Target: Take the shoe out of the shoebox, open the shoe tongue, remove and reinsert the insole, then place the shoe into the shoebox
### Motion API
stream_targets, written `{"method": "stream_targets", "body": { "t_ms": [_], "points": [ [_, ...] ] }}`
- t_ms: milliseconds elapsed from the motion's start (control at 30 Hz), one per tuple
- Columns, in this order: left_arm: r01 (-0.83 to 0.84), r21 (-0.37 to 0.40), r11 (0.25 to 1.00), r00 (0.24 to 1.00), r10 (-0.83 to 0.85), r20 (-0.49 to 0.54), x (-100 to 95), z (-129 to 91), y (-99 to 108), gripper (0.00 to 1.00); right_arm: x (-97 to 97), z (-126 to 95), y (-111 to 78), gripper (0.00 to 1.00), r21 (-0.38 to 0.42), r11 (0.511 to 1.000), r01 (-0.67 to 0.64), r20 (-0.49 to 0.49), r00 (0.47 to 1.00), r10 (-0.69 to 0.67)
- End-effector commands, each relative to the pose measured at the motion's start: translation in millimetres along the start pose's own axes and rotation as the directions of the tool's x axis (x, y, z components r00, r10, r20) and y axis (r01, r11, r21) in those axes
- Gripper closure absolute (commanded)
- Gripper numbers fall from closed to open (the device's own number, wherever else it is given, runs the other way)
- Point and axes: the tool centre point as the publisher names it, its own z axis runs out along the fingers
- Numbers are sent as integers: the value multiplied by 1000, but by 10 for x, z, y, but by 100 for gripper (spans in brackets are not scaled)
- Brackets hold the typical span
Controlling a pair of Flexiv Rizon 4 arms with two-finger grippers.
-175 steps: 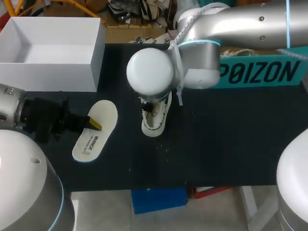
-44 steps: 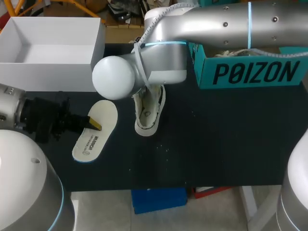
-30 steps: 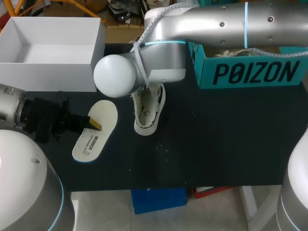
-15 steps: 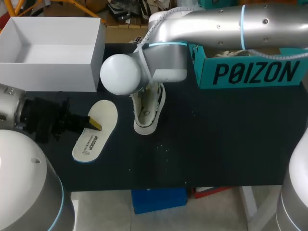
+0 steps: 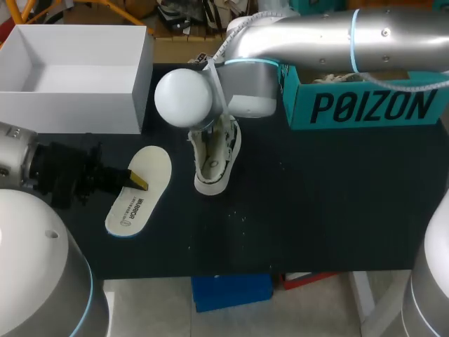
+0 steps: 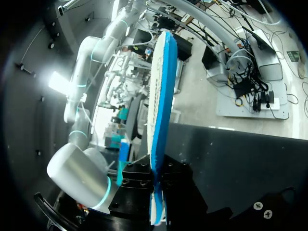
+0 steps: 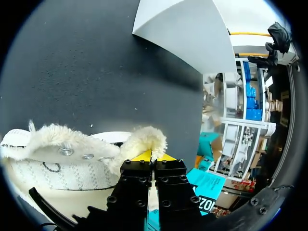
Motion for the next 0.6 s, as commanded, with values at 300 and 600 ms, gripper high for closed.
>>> {"method": "stream_targets", "body": {
  "t_ms": [300, 600],
  "points": [
    [0, -1, 1000, 1000, 0, -4, -5, -5, -8, 100, -52, -156, -119, 0, -87, 990, -109, -26, 994, 107],
    [0, -1, 1000, 1000, 0, -4, -5, -5, -8, 100, -219, -525, -259, 0, -145, 970, -195, -16, 981, 195]
  ]
}}
